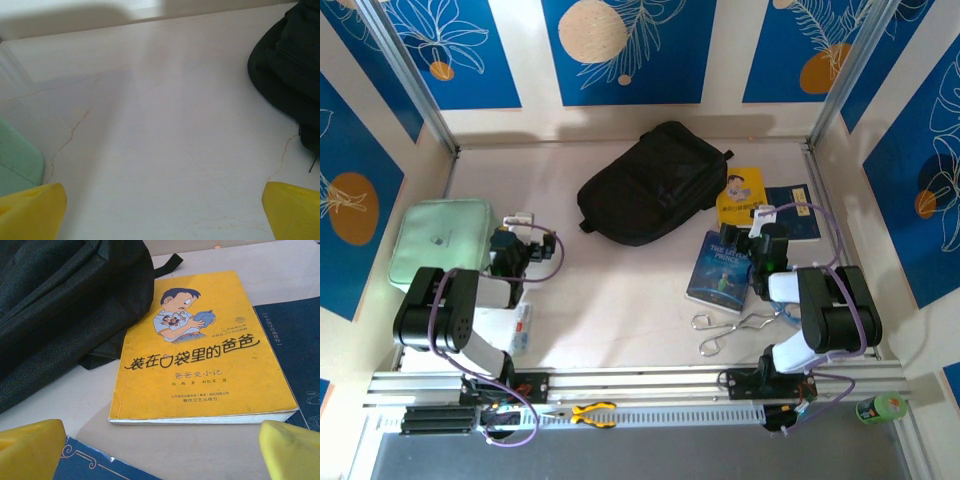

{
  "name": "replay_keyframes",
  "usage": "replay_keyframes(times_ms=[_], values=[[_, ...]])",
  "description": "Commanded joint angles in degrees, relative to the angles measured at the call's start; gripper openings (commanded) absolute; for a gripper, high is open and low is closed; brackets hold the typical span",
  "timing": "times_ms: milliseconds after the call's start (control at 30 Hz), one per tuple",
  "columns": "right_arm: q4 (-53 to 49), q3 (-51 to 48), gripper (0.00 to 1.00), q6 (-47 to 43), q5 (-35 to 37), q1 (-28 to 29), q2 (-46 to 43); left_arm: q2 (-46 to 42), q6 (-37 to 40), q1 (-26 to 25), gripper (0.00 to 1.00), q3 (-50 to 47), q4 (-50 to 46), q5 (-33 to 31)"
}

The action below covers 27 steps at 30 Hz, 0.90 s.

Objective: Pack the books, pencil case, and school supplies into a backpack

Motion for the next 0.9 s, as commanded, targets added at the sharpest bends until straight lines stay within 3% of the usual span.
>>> replay_keyframes(times_ms=[0,167,333,533,667,867], values=[[-7.4,3.2,0.99,-1.0,3.1,1.2,-7.6,-7.6,-0.5,0.3,1.00,-0.5,-3.0,-2.4],[-27.4,13.1,0.99,4.0,4.1,3.3,-11.9,-18.5,-5.6,0.2,1.00,3.3,-18.2,-4.9],[-52.2,30.9,0.96,15.3,2.4,7.7,-5.4,-26.4,-23.3,0.3,1.00,10.8,-38.9,-7.8],[-62.6,47.0,0.94,22.1,-8.1,14.1,5.9,-28.3,-28.2,0.4,1.00,17.7,-51.5,1.9],[-61.9,55.5,0.94,24.4,-11.9,18.4,13.7,-27.9,-26.4,0.3,1.00,19.1,-50.5,12.7],[-67.2,72.7,0.88,25.8,-14.2,23.1,27.8,-27.2,-25.8,0.2,1.00,20.8,-53.0,16.9]])
